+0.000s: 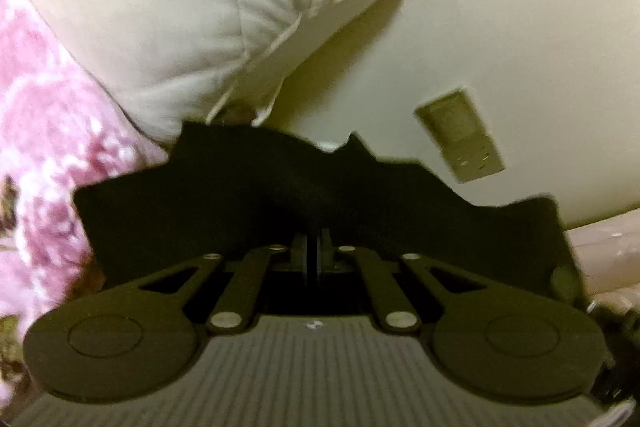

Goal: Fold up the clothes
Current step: 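Carry the black garment onto the pink bed and open both grippers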

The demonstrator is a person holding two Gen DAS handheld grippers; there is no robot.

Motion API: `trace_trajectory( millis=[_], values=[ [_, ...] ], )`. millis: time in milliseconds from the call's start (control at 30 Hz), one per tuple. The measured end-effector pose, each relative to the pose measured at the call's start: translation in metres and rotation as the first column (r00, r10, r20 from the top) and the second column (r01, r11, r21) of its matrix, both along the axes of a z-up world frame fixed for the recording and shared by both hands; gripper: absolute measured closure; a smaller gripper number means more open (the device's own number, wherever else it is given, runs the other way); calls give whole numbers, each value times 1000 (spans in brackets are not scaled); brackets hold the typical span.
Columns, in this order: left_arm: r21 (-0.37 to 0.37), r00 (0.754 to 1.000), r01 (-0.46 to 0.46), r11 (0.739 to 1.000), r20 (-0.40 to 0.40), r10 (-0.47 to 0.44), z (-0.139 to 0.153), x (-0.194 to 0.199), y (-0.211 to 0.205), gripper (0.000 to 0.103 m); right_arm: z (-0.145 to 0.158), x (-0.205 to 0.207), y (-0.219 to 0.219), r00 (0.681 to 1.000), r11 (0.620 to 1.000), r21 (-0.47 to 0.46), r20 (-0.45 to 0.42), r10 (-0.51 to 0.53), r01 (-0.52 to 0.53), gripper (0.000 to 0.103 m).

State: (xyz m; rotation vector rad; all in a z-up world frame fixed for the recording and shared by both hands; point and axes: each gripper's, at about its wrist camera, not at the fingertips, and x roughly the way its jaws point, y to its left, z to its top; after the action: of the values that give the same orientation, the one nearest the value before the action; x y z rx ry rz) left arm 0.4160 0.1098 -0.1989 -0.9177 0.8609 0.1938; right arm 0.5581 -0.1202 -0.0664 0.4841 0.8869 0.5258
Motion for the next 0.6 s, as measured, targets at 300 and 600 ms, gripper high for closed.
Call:
trace_trajectory(
  millis=[300,600],
  values=[
    [23,970,-155,988,195,147,70,-118,42,102,72,-45,67,964,953,170,141,227,-249,97],
    [81,817,-466,881,422,393,163,-312,85,102,144,-145,159,805,751,308,336,489,-584,97]
  ],
)
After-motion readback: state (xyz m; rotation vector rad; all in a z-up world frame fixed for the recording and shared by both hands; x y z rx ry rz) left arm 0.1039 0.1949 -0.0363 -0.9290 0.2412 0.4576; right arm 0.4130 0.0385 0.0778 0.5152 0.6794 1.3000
